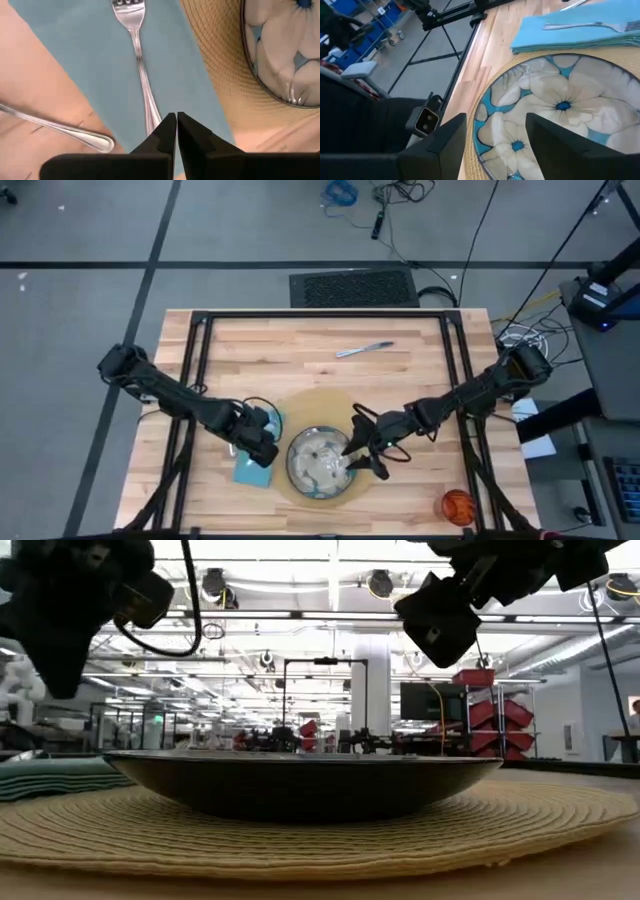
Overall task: Set table place
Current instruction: Put the silver fork on the blue napkin
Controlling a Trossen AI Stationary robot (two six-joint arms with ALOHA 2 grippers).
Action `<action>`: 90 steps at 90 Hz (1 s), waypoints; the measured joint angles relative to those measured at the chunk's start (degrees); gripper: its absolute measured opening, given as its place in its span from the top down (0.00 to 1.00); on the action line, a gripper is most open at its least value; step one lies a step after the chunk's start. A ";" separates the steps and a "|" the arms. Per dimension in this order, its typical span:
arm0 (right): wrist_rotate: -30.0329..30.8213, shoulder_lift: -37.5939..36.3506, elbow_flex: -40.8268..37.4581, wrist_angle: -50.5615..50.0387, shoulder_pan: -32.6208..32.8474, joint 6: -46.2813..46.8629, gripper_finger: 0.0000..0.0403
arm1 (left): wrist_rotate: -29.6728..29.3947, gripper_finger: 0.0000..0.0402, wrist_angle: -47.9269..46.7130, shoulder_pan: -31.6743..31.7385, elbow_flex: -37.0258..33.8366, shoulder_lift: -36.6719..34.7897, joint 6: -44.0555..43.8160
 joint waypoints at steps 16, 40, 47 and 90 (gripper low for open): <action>0.00 0.00 0.00 -0.68 0.25 -0.21 0.51 | -6.50 1.00 0.20 0.28 -0.32 0.52 4.64; 0.03 0.00 0.00 -1.10 0.25 -0.21 0.51 | -2.35 0.93 0.21 2.15 -1.15 1.58 6.42; 0.03 0.00 0.00 -1.12 0.25 -0.22 0.51 | -2.35 0.86 0.22 2.23 -1.16 1.58 8.09; 0.23 0.01 0.00 -1.13 0.25 -0.13 0.51 | -1.62 0.70 1.62 5.25 -1.25 9.73 10.34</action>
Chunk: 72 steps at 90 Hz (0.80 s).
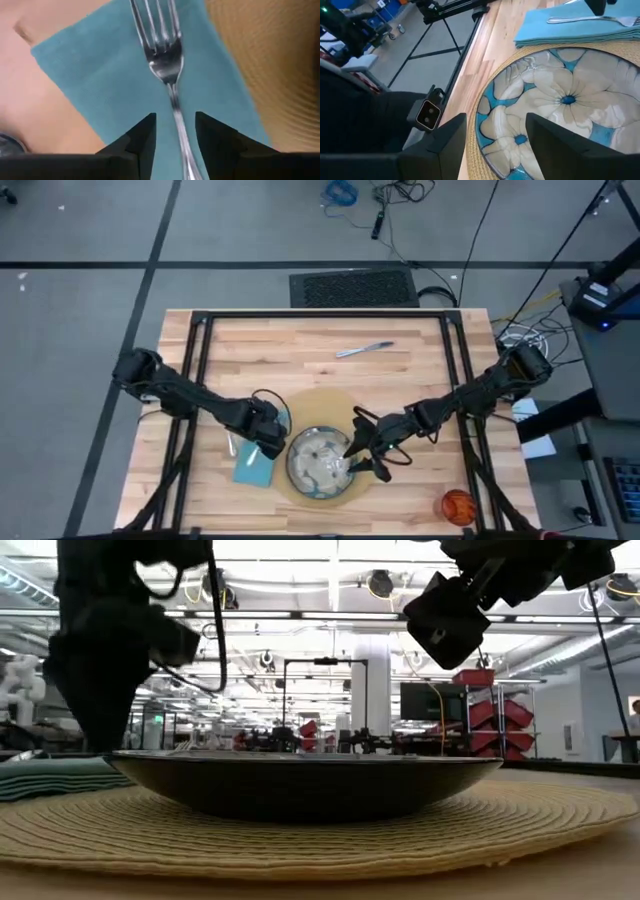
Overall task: Set table place
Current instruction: Put the silver fork on the blue napkin
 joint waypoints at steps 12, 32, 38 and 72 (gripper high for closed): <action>0.00 0.01 0.00 -0.27 0.00 0.40 0.51 | 0.66 0.70 0.21 -0.02 0.00 1.71 0.41; -0.02 -0.01 0.00 -0.47 -0.02 0.39 0.51 | 1.40 0.70 4.13 -0.07 0.00 3.16 1.96; -0.02 -0.01 0.00 -0.48 -0.02 0.53 0.51 | 1.56 0.70 4.36 -0.07 0.02 3.73 2.14; -0.04 0.01 0.00 -0.44 -0.02 0.58 0.51 | 1.95 0.98 3.72 -0.02 0.11 4.24 4.71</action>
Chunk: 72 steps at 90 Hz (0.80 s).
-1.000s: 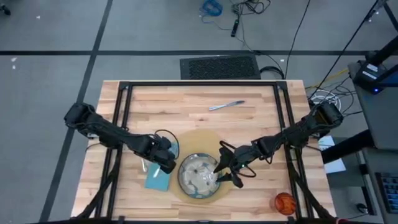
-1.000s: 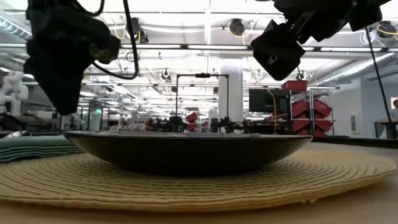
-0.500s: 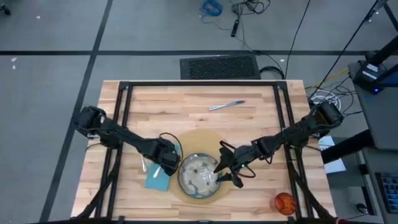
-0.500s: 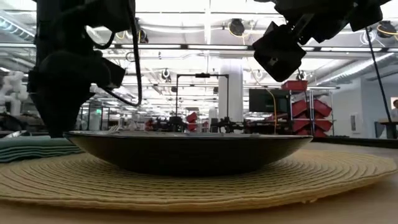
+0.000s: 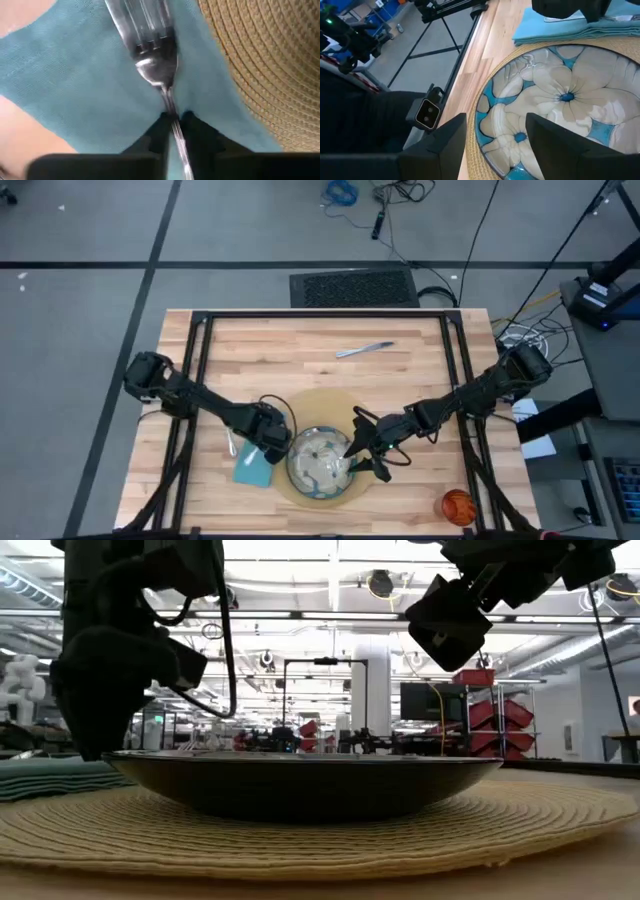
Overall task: Set table place
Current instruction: Put the silver fork on the blue napkin
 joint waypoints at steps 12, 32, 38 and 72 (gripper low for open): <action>-0.04 -0.02 0.00 0.01 0.00 0.00 0.51 | -0.05 0.99 -2.27 0.00 0.82 0.08 0.09; -0.17 -0.02 0.00 0.03 0.00 0.01 0.51 | -0.99 1.00 -7.01 0.00 3.07 -3.07 0.07; -0.16 -0.01 0.00 0.02 0.00 0.01 0.51 | -1.64 1.00 -8.73 0.00 3.82 -4.46 -0.02; -0.14 -0.02 0.00 0.09 0.00 -0.04 0.51 | 0.44 1.00 -9.94 0.00 5.38 -7.50 -9.68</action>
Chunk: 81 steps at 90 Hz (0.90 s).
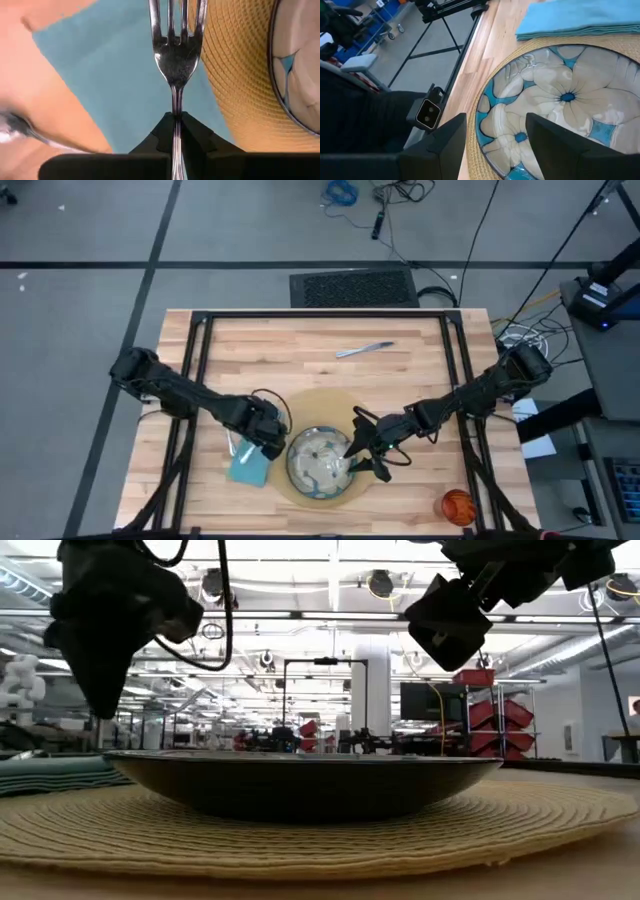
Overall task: Set table place
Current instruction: Put the silver fork on the blue napkin
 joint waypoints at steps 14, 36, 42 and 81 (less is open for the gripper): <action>0.01 0.01 0.00 -0.09 0.00 -0.17 0.51 | 0.17 1.00 0.29 -0.02 -0.17 0.00 -7.05; 0.26 -0.01 0.00 -0.71 0.66 -0.88 0.51 | 3.16 1.00 0.14 -0.38 -2.88 0.00 -13.94; 0.25 0.01 0.00 -0.68 1.26 -1.50 0.51 | 3.28 1.00 0.48 -0.41 -3.23 0.00 -14.54; 0.34 0.00 0.00 -0.37 3.39 -1.68 0.51 | 2.95 1.00 4.74 -0.59 -6.87 0.74 -17.00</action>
